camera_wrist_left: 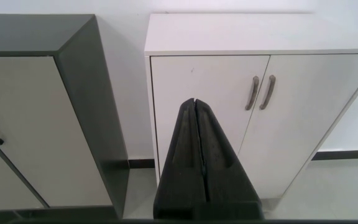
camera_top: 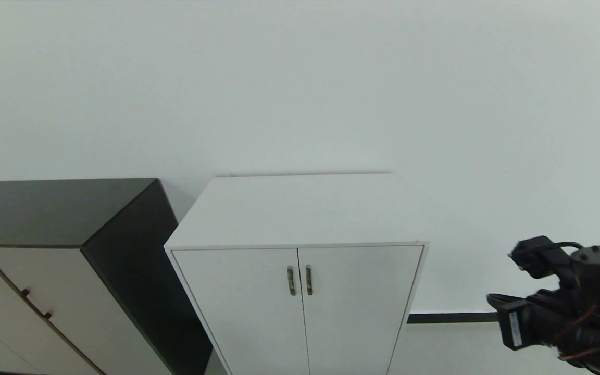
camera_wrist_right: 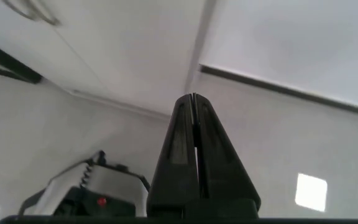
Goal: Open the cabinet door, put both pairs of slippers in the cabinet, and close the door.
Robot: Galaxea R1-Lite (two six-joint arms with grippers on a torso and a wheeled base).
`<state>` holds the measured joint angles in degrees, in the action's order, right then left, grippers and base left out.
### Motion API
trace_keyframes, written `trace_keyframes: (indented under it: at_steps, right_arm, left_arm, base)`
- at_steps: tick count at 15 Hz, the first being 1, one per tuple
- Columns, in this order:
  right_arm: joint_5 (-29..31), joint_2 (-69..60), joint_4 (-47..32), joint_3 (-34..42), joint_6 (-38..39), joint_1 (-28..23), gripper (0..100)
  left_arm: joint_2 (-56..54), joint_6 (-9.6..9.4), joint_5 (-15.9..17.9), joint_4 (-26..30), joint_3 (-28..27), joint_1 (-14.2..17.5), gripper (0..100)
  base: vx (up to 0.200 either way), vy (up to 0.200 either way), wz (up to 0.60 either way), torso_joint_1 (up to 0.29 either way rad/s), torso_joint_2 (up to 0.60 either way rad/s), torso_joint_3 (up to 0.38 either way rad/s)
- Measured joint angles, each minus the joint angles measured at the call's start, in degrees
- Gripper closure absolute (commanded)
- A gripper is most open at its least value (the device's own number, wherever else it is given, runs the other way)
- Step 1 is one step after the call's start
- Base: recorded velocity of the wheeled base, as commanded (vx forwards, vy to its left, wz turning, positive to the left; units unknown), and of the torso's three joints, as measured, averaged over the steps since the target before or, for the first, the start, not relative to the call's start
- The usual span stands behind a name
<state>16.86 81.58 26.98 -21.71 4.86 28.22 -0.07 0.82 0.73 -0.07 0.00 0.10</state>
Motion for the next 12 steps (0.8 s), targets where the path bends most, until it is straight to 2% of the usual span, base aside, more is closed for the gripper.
trace_keyframes:
  at_steps: [4,9,12]
  right_arm:
    - [0.7,-15.5,-15.1,5.4,0.2,-3.6,100]
    - [0.7,-29.7,-19.5,13.4,0.1,-4.4,100]
    - [-3.5,-39.3,-27.2,15.0,-0.1,-3.4,100]
  left_arm:
    - [0.0,0.11,0.0,0.0,0.0,0.0,100]
    - [0.0,0.11,-0.1,0.0,0.0,0.0,100]
    - [0.0,0.13,-0.1,0.0,0.0,0.0,100]
  base:
    - [0.0,0.0,0.0,0.0,0.0,0.0]
    - [0.0,0.0,0.0,0.0,0.0,0.0]
    - [0.0,0.0,0.0,0.0,0.0,0.0]
